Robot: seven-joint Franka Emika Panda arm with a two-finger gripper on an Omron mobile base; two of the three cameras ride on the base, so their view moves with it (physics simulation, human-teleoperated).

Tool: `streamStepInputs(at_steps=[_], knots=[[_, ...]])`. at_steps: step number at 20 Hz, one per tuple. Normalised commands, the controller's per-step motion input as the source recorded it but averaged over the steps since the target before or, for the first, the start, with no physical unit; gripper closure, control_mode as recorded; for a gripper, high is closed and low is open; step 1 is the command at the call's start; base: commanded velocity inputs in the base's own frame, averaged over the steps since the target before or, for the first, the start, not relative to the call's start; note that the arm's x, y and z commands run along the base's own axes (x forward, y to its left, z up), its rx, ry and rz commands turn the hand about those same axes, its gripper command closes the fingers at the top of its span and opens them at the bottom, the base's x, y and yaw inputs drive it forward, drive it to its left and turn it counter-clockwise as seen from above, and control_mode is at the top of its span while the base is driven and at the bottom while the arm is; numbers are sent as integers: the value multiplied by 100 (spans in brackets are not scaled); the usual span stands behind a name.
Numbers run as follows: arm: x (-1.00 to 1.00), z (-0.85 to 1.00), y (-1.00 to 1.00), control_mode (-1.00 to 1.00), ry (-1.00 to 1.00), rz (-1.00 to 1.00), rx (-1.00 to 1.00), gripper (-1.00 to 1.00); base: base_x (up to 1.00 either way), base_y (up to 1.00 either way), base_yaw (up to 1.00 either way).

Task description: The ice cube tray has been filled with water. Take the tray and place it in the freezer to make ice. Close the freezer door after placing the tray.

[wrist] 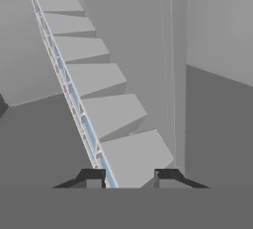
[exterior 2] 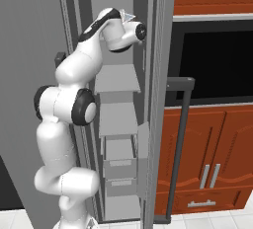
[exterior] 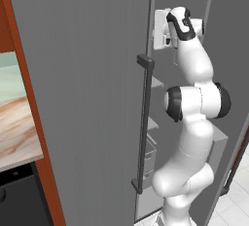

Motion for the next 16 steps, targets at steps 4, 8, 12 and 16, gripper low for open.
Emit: streamStepInputs(at_steps=[4,8,12,16], knots=[[67,0,0,-100,10,0,-1,100,0,0,0],[59,0,0,-100,8,0,-1,100,0,0,0],[49,0,2,-100,8,0,-2,-100,0,0,0],[7,0,0,-100,1,0,-1,-100,0,0,0]])
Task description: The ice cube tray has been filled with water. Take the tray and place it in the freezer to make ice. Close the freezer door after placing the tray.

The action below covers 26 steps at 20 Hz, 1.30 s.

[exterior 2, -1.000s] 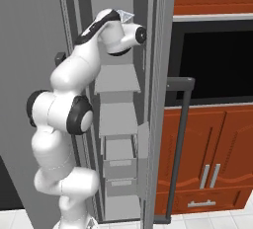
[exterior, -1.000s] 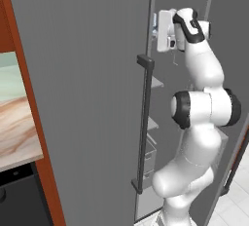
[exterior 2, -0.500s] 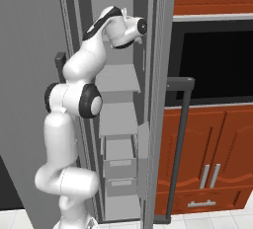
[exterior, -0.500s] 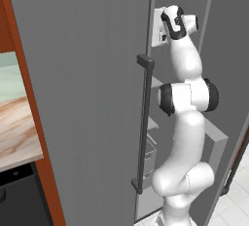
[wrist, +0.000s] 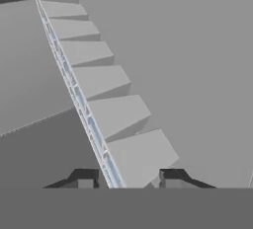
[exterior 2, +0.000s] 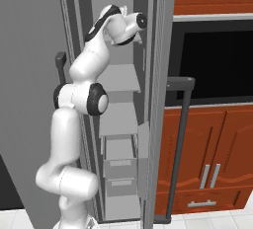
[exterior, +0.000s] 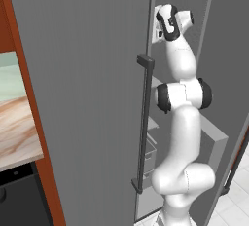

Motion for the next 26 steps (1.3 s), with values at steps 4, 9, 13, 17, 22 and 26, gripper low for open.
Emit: streamStepInputs(at_steps=[4,9,13,17,22,26], knots=[[-24,0,0,-100,-4,0,-2,-100,0,0,0],[-33,0,0,-100,-6,0,-5,-100,0,0,0],[-66,0,0,-100,-10,0,-9,-100,0,0,0],[-81,0,0,-100,-10,-1,-12,-100,0,0,0],[-100,-10,0,-100,-12,-3,-14,-100,0,0,0],[-100,-9,0,-100,-11,-4,-14,-100,0,0,0]])
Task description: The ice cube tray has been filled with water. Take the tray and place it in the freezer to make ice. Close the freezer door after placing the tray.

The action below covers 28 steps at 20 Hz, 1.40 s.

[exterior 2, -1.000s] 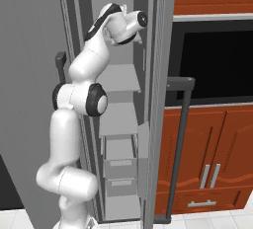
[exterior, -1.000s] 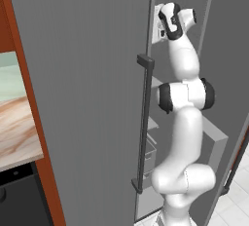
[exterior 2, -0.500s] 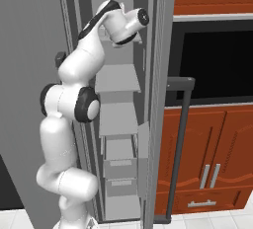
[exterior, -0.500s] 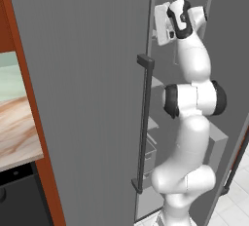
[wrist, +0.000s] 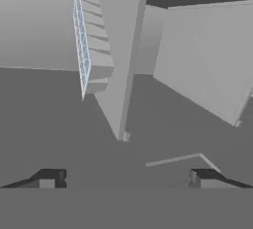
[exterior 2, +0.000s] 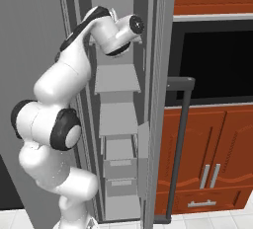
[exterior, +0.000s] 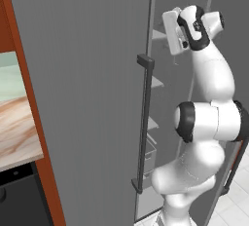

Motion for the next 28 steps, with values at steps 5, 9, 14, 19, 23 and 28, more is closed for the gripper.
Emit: streamStepInputs(at_steps=[5,9,14,19,23,28], knots=[[-100,-16,0,-100,-7,-1,-15,-100,0,0,0],[-100,-14,0,-100,-1,0,-17,-100,0,0,0],[-76,-1,0,-100,0,5,-23,-100,0,0,0],[-68,0,0,-100,-1,10,-36,-100,0,0,0],[-60,0,-3,-100,-4,9,-40,-100,0,0,0],[-47,-5,-6,-100,-9,7,-16,-100,0,0,0]])
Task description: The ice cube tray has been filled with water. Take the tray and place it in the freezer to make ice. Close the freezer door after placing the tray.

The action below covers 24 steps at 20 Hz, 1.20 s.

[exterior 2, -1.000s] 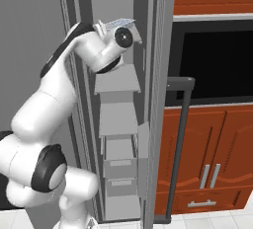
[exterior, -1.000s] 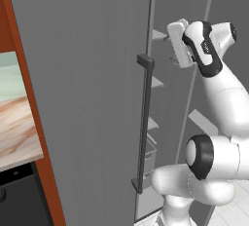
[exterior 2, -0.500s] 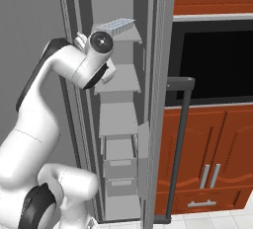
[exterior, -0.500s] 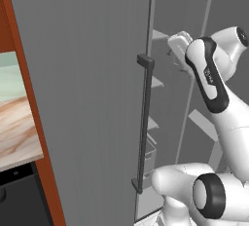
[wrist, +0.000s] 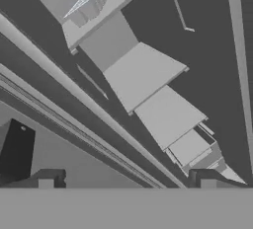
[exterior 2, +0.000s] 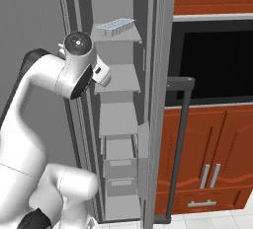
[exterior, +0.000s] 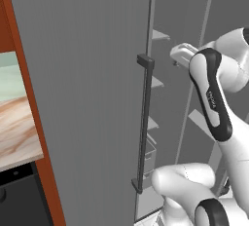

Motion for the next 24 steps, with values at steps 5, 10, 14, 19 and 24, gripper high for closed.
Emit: streamStepInputs(at_steps=[5,10,14,19,24], knots=[[-28,-1,0,-100,-6,1,-4,-100,0,0,0],[-23,-2,2,-100,-2,1,-1,-100,0,0,0],[-12,-8,0,-100,0,2,0,-100,0,0,0],[-1,-15,2,-100,0,3,0,-100,0,0,0],[0,-5,6,100,1,0,-1,-100,-20,9,0]])
